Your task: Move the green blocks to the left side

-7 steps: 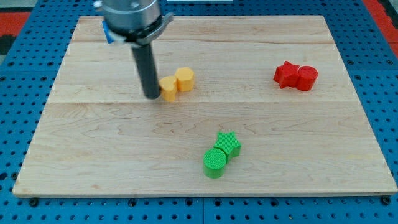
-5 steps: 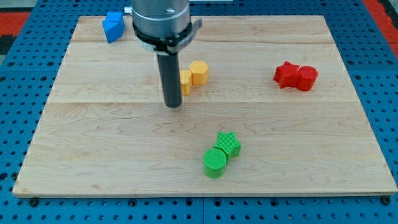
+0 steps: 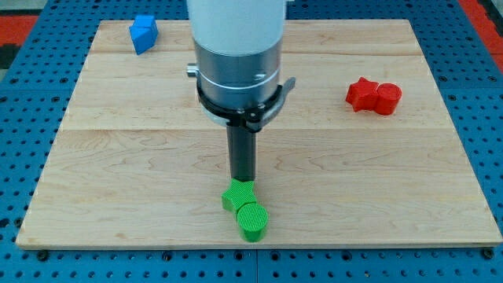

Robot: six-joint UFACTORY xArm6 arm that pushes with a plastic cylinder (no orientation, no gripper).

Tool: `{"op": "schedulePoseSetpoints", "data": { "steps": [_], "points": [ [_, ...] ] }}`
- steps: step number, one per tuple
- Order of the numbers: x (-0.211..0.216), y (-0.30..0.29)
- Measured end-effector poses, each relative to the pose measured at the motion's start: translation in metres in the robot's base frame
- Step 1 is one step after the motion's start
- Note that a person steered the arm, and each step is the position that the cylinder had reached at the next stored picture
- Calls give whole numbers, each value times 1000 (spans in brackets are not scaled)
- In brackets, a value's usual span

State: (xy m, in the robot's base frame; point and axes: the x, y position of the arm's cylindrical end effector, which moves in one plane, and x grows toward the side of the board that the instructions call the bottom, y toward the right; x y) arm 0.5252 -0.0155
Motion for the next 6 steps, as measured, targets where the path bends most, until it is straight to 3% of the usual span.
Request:
{"op": "schedulePoseSetpoints", "data": {
  "steps": [1, 2, 3, 4, 6],
  "points": [
    [-16, 90],
    [56, 95],
    [93, 87],
    [93, 83],
    [75, 4]
  ]
}}
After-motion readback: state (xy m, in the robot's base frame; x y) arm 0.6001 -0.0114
